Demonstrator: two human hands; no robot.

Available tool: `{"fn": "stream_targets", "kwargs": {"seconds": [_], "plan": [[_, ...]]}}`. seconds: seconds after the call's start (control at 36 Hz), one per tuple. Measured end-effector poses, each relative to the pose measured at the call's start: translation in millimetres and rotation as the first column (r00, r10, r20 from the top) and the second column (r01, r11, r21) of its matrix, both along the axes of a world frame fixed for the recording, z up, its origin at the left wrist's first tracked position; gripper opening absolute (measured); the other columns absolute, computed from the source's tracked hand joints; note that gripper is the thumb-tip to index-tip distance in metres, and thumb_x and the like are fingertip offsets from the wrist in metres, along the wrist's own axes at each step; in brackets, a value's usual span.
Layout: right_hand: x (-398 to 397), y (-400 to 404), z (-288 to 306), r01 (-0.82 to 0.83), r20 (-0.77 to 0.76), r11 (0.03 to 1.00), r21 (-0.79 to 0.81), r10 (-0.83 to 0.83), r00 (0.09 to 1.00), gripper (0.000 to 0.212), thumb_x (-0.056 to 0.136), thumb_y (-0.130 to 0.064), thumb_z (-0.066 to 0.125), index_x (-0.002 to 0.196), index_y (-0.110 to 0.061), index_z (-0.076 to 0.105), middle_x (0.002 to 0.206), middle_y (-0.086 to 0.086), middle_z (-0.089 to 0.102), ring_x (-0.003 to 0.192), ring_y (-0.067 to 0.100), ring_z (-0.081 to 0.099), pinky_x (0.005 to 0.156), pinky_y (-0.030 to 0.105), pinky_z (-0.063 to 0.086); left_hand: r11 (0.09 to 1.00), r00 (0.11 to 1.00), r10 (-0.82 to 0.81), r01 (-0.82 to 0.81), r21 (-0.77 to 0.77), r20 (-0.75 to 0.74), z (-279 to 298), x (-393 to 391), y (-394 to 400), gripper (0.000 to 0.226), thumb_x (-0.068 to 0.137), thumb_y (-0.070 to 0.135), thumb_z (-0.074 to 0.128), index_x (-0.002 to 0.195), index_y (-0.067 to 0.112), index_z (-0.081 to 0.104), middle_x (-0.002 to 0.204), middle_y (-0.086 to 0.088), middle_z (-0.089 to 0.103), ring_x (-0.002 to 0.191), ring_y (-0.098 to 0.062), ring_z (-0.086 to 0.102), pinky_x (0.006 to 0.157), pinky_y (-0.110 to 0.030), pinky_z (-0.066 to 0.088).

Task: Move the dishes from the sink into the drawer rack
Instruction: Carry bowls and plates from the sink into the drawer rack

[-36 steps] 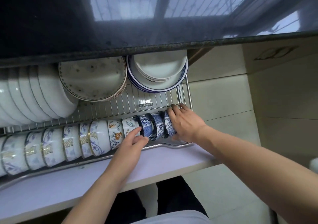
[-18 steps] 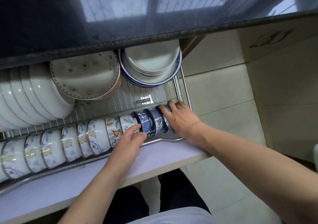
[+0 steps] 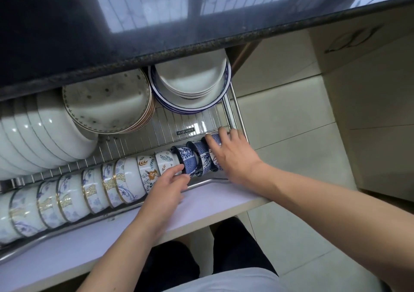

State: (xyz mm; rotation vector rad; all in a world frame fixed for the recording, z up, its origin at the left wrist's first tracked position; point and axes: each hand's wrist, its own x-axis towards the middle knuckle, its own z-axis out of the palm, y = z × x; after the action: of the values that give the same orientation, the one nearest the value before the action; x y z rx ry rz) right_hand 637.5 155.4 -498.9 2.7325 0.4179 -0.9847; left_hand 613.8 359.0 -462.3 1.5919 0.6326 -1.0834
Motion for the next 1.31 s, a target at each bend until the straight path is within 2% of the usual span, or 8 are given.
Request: {"fn": "stream_targets", "kwargs": {"seconds": [0.17,0.28,0.44,0.56,0.64,1.0,1.14,1.31], "plan": [[-4.5,-21.7,42.6,0.240,-0.017,0.919,0.312,-0.247,0.969,0.099,0.076,-0.018,0.077,0.155,-0.026,0.018,0.144,0.016,0.031,0.120,0.037,0.041,0.098,0.044,0.048,0.992,0.991,-0.124,0.123,0.034,0.048,4.6,6.0,-2.9,0.033,0.101,0.030,0.061,0.134,0.033,0.061,0.125,0.016,0.064,0.116,-0.006,0.061,0.107,-0.039,0.049],[-12.9,-65.4,64.2,0.566,-0.201,0.646,0.513,-0.550,0.810,0.118,0.066,-0.028,0.090,0.157,-0.036,0.016,0.149,-0.002,0.027,0.134,0.020,0.036,0.115,0.035,0.037,0.911,0.879,-0.407,0.372,0.176,0.249,2.0,27.7,-27.7,0.043,0.098,0.029,0.065,0.141,0.025,0.058,0.132,0.010,0.063,0.121,-0.008,0.058,0.104,-0.031,0.045],[-40.2,-102.9,77.4,0.742,-0.424,-0.025,0.670,-0.833,0.355,0.111,0.066,-0.014,0.094,0.151,-0.043,0.028,0.136,-0.018,0.052,0.116,-0.008,0.057,0.088,0.000,0.041,0.434,0.270,-0.896,0.697,0.570,0.352,-47.9,65.0,-102.4,0.088,0.086,0.059,0.066,0.157,0.023,0.028,0.158,-0.008,0.038,0.146,-0.029,0.034,0.120,-0.047,0.029],[-53.1,-111.1,72.4,0.737,-0.484,-0.110,0.667,-0.816,0.316,0.112,0.067,-0.015,0.096,0.150,-0.048,0.028,0.136,-0.024,0.054,0.118,-0.007,0.059,0.100,0.016,0.043,0.131,0.098,-0.991,0.757,0.640,0.087,-88.9,66.1,-127.4,0.114,0.073,0.077,0.067,0.159,0.021,0.017,0.156,-0.017,0.035,0.144,-0.036,0.035,0.117,-0.051,0.029],[-54.8,-112.2,64.3,0.734,-0.478,-0.083,0.674,-0.806,0.348,0.115,0.057,-0.030,0.097,0.148,-0.050,0.029,0.141,-0.019,0.053,0.124,-0.003,0.057,0.107,0.023,0.041,0.039,0.061,-0.998,0.752,0.658,-0.012,-98.9,61.2,-128.7,0.104,0.072,0.067,0.074,0.152,0.020,0.027,0.149,-0.018,0.040,0.137,-0.036,0.043,0.111,-0.048,0.033],[-48.9,-124.7,61.3,0.736,-0.413,0.070,0.674,-0.790,0.453,0.120,0.050,-0.050,0.091,0.151,-0.051,0.025,0.152,-0.014,0.042,0.138,0.003,0.044,0.116,0.026,0.033,0.265,0.044,-0.951,0.629,0.731,0.307,-102.6,50.8,-79.2,0.104,0.064,0.070,0.072,0.147,0.017,0.038,0.146,-0.004,0.049,0.138,-0.024,0.043,0.125,-0.046,0.019],[-43.0,-118.4,64.5,0.713,-0.389,0.164,0.681,-0.745,0.542,0.116,0.059,-0.035,0.097,0.148,-0.051,0.024,0.150,-0.017,0.039,0.136,-0.010,0.038,0.103,-0.001,0.026,0.378,0.039,-0.893,0.604,0.701,0.448,-93.1,45.3,-72.1,0.107,0.067,0.075,0.068,0.150,0.015,0.036,0.149,-0.006,0.047,0.140,-0.025,0.042,0.126,-0.047,0.016],[-30.7,-121.3,76.6,0.701,-0.382,0.239,0.672,-0.699,0.605,0.117,0.062,-0.030,0.099,0.148,-0.052,0.023,0.148,-0.017,0.041,0.135,-0.006,0.041,0.108,0.005,0.029,0.593,0.297,-0.787,0.607,0.530,0.541,-58.8,42.6,-53.4,0.112,0.071,0.076,0.071,0.157,0.021,0.026,0.160,0.000,0.035,0.148,-0.016,0.027,0.125,-0.033,0.006]]}}
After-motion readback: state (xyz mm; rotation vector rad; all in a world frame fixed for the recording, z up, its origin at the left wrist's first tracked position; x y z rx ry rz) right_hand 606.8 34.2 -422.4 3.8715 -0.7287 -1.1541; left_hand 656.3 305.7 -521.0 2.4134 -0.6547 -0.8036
